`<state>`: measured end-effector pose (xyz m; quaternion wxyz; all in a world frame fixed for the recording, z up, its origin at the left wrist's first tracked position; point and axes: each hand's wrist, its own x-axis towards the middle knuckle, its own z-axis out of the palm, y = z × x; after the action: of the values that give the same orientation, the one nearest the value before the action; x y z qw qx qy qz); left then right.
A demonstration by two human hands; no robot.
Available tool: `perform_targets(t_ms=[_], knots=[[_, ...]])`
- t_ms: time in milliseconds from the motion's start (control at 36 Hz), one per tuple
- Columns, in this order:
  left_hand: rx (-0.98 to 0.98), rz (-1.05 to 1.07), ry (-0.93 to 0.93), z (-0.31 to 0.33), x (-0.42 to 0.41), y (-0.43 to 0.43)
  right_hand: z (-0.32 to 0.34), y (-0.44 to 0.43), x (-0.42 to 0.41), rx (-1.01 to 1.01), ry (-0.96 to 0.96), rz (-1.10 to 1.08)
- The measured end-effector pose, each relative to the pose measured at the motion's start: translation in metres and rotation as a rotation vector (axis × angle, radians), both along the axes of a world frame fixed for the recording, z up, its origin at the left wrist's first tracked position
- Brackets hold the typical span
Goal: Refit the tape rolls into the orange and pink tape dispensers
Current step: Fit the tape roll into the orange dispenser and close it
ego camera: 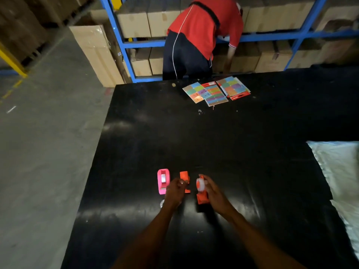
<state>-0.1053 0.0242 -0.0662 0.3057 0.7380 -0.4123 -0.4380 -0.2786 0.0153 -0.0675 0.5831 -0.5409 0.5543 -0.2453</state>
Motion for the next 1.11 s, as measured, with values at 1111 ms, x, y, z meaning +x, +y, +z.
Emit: perform_targets(t_ms=[1111], knots=[[0.065, -0.012, 0.763, 0.058, 0.002, -0.012, 0.022, -0.028, 0.001, -0.073, 0.025, -0.002]])
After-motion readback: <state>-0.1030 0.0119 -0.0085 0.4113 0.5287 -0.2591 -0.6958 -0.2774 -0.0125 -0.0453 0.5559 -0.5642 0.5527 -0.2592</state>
